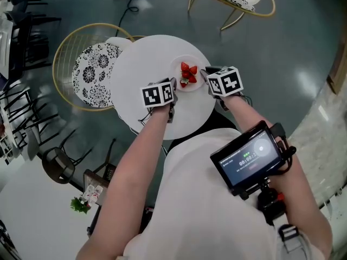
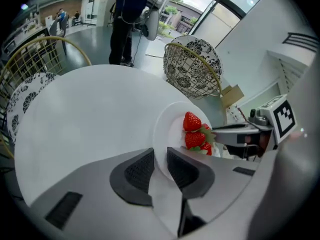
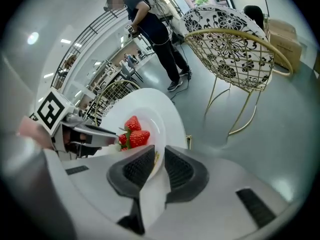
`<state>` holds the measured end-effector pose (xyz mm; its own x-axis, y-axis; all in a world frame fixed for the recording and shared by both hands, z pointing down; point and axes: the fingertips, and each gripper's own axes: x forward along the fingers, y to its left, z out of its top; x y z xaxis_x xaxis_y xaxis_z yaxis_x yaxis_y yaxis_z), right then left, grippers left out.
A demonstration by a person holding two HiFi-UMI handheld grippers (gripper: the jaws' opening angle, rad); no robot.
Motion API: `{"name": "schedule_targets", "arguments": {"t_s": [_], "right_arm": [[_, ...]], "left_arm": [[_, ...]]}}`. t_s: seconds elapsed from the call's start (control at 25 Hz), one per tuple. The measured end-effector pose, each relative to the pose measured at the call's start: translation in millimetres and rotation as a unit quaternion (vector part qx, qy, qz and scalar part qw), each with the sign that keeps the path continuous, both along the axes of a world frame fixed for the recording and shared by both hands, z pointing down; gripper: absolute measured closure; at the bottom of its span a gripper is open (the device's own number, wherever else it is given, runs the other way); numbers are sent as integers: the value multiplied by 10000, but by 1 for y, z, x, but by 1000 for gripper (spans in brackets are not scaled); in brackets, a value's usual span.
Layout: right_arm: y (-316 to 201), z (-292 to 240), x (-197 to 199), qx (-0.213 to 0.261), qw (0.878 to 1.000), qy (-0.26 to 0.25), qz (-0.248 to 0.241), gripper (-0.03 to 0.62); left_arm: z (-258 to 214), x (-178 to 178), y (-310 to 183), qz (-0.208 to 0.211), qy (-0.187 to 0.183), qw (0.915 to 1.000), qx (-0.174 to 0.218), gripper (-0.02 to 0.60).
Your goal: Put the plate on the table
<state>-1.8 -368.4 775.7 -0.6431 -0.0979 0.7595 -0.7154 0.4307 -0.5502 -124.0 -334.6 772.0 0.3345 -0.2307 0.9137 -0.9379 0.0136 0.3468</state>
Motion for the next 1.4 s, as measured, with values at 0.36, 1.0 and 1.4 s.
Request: {"name": "schedule_targets", "arguments": {"t_s": [0.36,1.0,1.4], "right_arm": [[-5,1,2,788,9946,510,-437,530],[-20,-13,40,1192,9911,574,172,533],[40,-86,21,1390,9891,-392,279,589]], "left_arm": [[-3,-6,-6,596,-834,9944,255,463],[-33,-17,12,8,-342,9944,1003,465],[-92,-15,90,-521,111,9802,1905,577]]}}
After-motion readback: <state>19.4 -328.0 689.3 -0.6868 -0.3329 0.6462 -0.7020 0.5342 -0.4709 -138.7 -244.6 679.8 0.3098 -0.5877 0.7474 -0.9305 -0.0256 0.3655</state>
